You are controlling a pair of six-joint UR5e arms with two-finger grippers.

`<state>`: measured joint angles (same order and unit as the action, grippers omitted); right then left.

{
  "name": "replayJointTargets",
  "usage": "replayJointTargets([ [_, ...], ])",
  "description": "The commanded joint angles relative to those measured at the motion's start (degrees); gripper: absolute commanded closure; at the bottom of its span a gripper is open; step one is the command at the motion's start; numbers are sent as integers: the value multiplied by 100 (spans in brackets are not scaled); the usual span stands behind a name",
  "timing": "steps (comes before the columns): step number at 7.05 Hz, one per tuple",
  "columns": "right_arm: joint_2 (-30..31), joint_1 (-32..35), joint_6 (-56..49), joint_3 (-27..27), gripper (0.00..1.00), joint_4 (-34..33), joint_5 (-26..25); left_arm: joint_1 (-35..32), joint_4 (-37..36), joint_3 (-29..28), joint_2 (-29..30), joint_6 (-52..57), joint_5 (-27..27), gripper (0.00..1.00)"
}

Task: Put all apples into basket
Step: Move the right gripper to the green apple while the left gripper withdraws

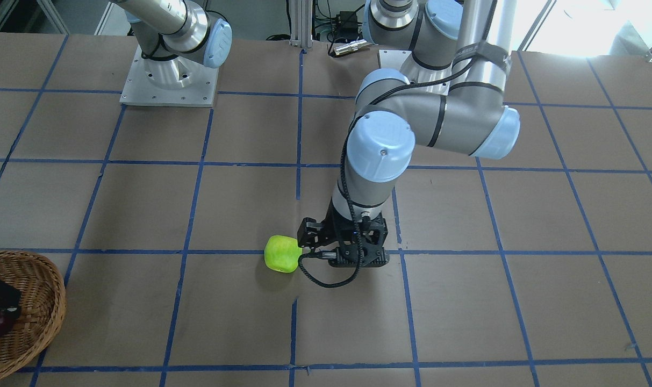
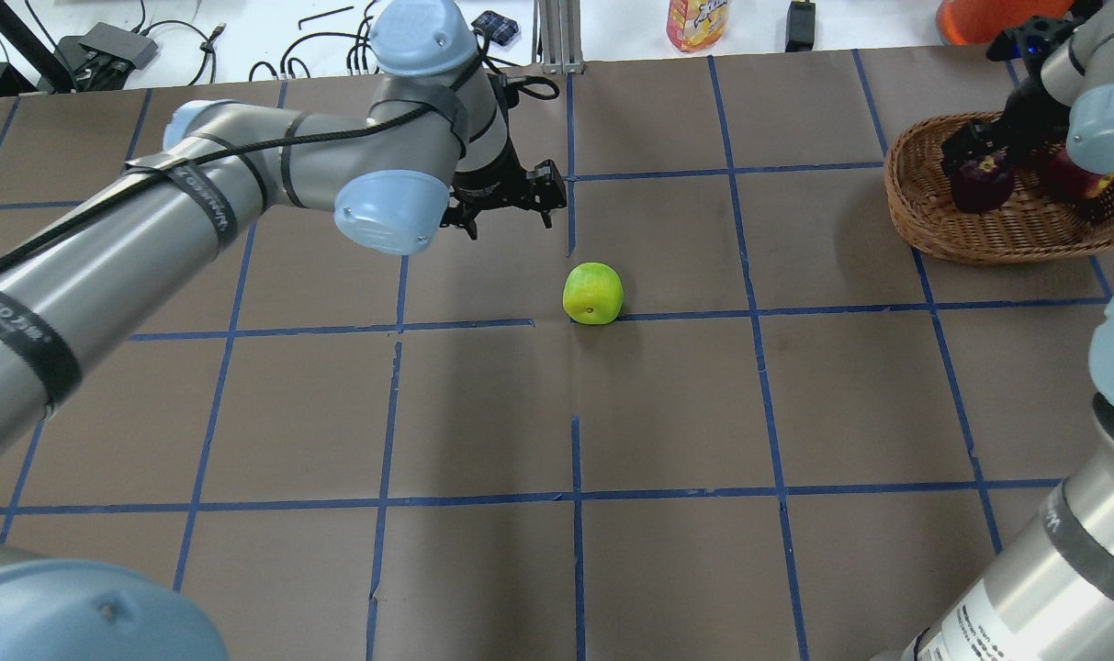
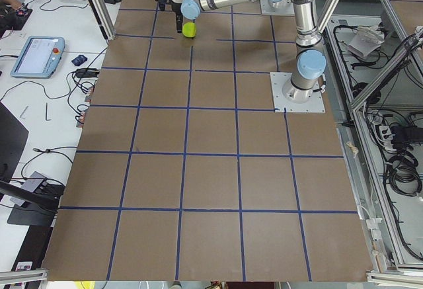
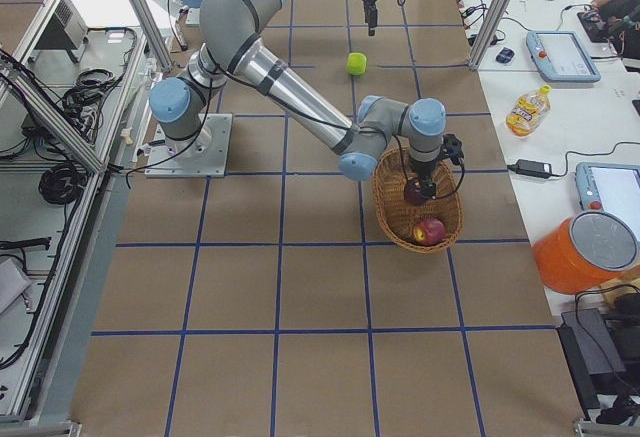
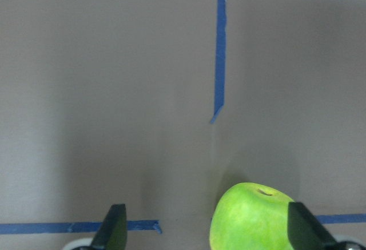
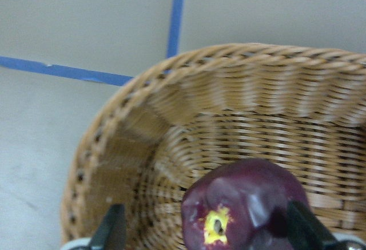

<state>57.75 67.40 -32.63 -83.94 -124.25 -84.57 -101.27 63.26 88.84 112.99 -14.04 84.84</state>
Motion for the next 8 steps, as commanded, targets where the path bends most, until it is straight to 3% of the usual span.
replayJointTargets([
  [1, 332, 990, 875, -322, 0, 200, -25, 684, 930, 46, -661, 900, 42, 0],
  [2, 647, 1438, 1673, -490, 0, 209, -42, 983, 1673, 2, -1073, 1390, 59, 0],
  [4, 756, 2693, 3615, -562, 0, 191, -103, 1311, 2364, 28, -1786, 1861, 384, 0],
  [5, 747, 3134, 4137, -579, 0, 95, -356, 1398, 2418, 81, -1928, 1896, 385, 0],
  [6, 677, 3348, 4612, -614, 0, 86, -254, 1364, 2436, 116, -1991, 1887, 385, 0],
  [8, 370, 3962, 4739, -632, 0, -176, -340, 1347, 2717, 81, -2219, 1861, 411, 0],
])
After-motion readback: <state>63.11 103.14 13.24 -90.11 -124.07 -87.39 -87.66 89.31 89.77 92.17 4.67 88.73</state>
